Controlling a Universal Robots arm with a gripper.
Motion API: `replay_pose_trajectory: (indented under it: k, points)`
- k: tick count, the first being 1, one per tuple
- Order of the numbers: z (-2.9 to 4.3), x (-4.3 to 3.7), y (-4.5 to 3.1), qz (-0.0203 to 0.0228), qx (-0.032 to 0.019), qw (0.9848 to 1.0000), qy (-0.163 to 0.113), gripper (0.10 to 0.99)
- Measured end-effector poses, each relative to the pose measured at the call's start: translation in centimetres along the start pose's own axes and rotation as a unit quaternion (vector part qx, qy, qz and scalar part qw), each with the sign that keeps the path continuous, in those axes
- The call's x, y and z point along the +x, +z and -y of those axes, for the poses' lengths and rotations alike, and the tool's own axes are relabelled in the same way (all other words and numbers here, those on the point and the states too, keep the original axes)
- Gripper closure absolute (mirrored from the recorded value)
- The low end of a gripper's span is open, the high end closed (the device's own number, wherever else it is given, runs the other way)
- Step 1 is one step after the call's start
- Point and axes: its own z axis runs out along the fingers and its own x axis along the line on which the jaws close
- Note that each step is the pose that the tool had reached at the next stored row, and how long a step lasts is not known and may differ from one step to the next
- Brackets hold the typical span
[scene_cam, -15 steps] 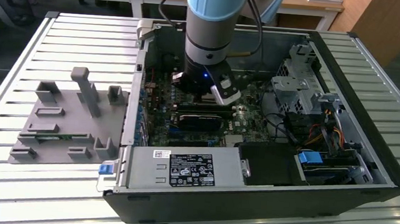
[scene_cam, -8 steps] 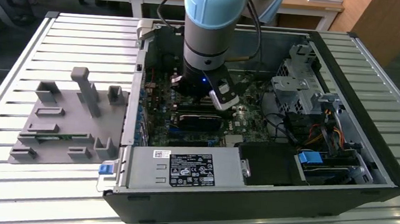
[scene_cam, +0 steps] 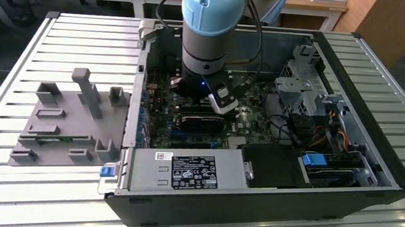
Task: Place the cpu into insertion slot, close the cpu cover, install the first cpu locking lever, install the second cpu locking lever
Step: 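Install the second cpu locking lever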
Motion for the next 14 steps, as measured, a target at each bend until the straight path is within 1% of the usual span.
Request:
replay_pose_trajectory:
  k: [7,14]
  points:
    - [0.23,0.27,0.79,0.0002,-0.0085,1.0,0.0,0.98]
    - [0.37,0.37,1.38,0.0004,-0.023,0.9997,0.0,0.98]
